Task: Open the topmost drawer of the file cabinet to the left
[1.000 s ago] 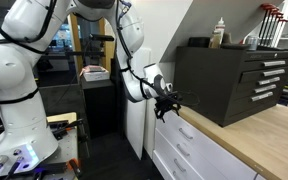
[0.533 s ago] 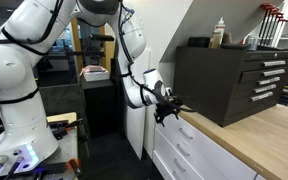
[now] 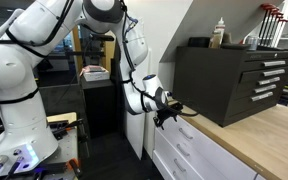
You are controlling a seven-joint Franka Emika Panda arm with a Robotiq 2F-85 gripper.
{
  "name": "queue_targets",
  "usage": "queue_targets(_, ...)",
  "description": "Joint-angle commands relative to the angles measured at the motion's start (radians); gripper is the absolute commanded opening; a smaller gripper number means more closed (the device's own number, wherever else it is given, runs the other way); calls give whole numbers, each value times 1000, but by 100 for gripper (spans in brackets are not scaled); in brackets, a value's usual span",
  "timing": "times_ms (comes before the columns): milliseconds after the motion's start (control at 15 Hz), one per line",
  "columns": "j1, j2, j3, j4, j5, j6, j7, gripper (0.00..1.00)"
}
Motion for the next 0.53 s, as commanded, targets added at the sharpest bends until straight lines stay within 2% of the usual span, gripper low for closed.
queue_targets(0,1,52,-20,48,-5,53,-32,100)
queue_targets(133,21,87,-46,83,15,78,-48,100)
queue_targets(200,-33,81,15,124,13,24,-75,100)
queue_targets(467,-43,133,26,206,21,24,-94,100)
